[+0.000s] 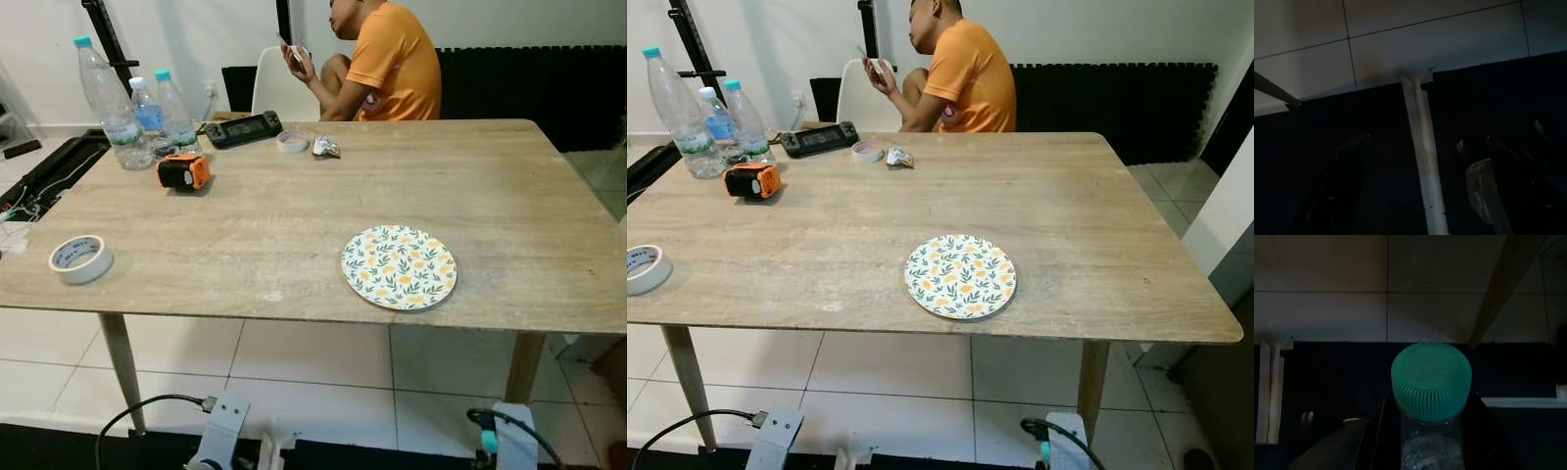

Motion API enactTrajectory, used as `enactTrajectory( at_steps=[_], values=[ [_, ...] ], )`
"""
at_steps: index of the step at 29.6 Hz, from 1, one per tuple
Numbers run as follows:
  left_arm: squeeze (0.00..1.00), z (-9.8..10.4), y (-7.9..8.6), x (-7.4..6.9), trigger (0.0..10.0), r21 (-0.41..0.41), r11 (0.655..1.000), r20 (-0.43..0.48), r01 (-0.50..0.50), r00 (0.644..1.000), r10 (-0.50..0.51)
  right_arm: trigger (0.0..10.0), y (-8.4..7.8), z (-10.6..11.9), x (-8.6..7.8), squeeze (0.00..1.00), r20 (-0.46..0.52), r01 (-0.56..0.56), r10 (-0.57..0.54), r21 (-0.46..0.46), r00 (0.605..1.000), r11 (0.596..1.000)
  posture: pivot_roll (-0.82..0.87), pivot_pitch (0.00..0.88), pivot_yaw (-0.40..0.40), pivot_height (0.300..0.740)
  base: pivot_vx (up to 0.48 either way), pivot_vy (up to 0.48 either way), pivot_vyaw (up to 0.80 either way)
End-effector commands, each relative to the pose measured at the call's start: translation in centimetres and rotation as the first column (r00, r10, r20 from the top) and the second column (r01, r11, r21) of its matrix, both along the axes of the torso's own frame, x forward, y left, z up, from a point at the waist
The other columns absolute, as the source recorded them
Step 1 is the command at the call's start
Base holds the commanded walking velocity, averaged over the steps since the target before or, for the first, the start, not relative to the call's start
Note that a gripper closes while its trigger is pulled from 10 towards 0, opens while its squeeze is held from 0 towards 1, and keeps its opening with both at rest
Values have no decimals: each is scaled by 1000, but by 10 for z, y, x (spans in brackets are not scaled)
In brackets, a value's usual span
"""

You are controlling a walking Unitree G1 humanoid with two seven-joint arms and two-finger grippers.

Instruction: Restocking fridge

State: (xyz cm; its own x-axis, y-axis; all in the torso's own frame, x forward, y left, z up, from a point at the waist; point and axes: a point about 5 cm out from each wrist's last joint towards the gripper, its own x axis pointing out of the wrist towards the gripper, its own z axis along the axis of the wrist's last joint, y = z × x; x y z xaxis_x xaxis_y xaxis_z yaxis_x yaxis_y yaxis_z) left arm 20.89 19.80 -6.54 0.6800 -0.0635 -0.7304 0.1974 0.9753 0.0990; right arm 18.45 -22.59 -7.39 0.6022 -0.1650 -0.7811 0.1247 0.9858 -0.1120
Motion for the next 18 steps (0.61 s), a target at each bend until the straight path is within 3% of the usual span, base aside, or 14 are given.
enactTrajectory(
  at_steps=[1, 18],
  values=[
    [0, -2, -5, -2, 10000, -22, 1000, -17, -11, 1000, 11, 10000, -5, 0, -1, 0, 3, 21, -21, -13, 1000, 1000, -119, 104, 24, 740, 0, 0, 0],
    [0, -1, -11, 1, 10000, -15, 1000, -5, 6, 1000, -7, 10000, -5, 3, 5, 0, 5, 6, -5, -25, 1000, 1000, -119, 94, -4, 740, 0, 0, 0]
  ],
)
